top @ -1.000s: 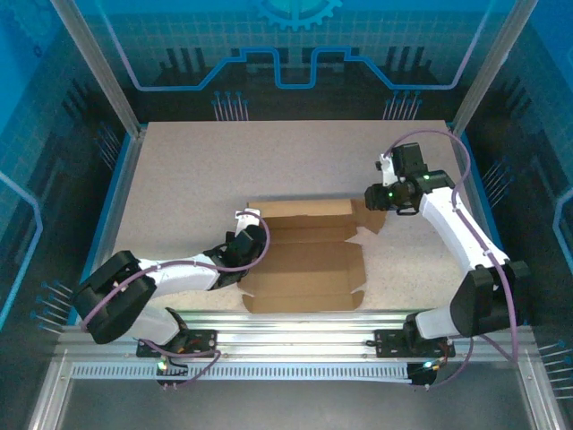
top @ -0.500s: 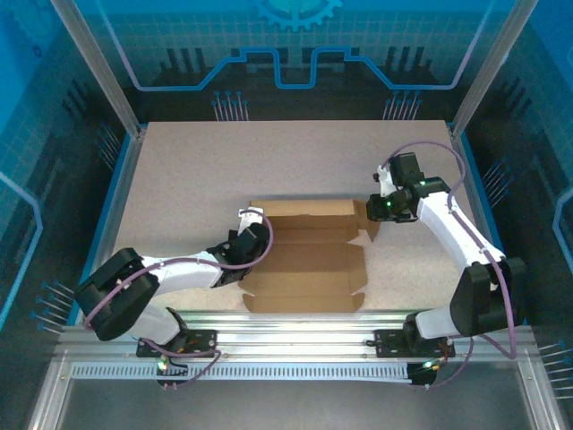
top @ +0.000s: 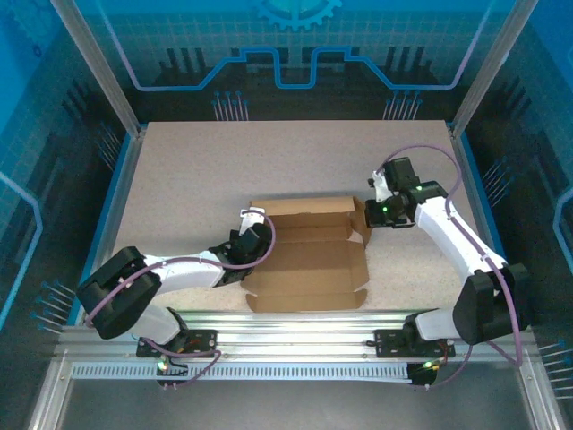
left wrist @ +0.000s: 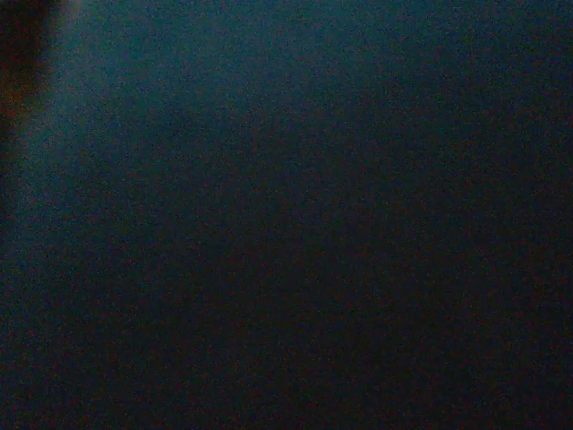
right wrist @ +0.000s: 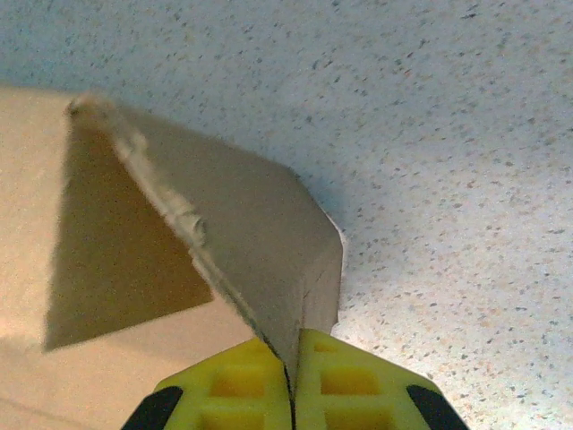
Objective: Fold the paper box
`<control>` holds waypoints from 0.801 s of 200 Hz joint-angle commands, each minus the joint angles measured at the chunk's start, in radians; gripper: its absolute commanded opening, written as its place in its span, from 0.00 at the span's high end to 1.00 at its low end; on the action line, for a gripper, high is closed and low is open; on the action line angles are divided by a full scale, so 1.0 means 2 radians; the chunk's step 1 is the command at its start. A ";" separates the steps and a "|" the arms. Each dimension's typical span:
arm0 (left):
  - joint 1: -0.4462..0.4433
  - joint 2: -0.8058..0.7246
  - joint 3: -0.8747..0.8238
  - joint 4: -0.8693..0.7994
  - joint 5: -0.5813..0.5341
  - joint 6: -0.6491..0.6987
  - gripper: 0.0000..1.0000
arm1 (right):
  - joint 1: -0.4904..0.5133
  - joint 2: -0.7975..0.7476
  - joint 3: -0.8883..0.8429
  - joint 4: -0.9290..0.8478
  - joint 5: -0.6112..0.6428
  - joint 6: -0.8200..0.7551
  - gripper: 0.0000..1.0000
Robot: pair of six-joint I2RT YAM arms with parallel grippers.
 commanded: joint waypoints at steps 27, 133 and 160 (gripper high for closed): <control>-0.012 0.013 0.012 -0.027 -0.008 -0.005 0.81 | 0.029 0.004 0.041 -0.040 -0.003 -0.019 0.98; -0.016 0.020 0.010 -0.031 -0.019 -0.005 0.81 | 0.045 0.047 0.125 -0.119 -0.008 -0.039 0.92; -0.016 0.016 0.007 -0.031 -0.020 -0.007 0.81 | 0.040 0.039 0.114 -0.107 0.009 -0.022 0.77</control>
